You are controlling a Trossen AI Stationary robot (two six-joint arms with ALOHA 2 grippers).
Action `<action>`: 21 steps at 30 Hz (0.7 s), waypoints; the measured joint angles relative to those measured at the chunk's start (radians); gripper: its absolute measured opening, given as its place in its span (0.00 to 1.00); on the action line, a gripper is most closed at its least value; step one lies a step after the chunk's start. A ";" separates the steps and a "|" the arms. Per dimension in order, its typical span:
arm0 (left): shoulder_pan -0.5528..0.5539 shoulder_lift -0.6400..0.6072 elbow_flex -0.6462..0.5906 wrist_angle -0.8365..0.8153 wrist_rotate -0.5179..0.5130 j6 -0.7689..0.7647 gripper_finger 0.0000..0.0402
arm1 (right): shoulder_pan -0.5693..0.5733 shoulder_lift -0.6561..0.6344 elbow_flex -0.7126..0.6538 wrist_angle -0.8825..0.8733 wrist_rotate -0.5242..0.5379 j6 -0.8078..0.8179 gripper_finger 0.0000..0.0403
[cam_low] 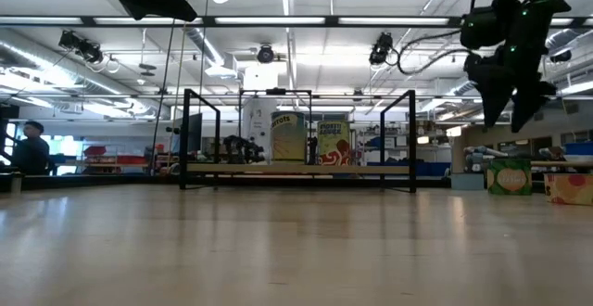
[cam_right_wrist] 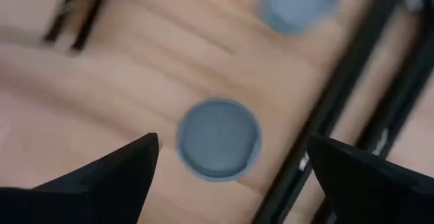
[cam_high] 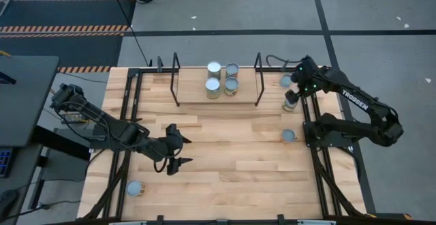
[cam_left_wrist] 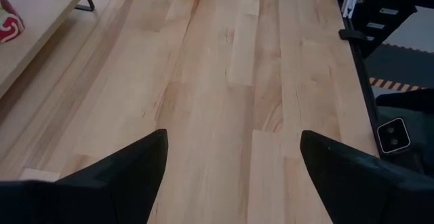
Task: Pick and place cans onto a shelf
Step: Put the canned peaches on the shelf
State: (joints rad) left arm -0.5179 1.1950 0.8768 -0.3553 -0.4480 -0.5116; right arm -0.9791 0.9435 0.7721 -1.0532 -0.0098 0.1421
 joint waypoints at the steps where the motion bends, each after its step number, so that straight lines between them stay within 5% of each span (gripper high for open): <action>1: 0.000 0.000 0.000 0.000 0.000 0.000 0.85 | -0.009 0.010 -0.001 -0.002 0.010 0.074 0.95; 7: 0.000 0.000 0.000 0.000 0.000 0.000 0.85 | -0.013 0.092 -0.038 0.044 -0.021 0.376 0.93; 21: 0.000 0.000 0.000 0.000 0.000 0.000 0.85 | 0.062 0.173 -0.129 0.121 -0.017 0.687 0.90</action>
State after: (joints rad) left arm -0.5182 1.1950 0.8768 -0.3553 -0.4479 -0.5114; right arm -0.9173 1.1168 0.6427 -0.9317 -0.0264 0.8295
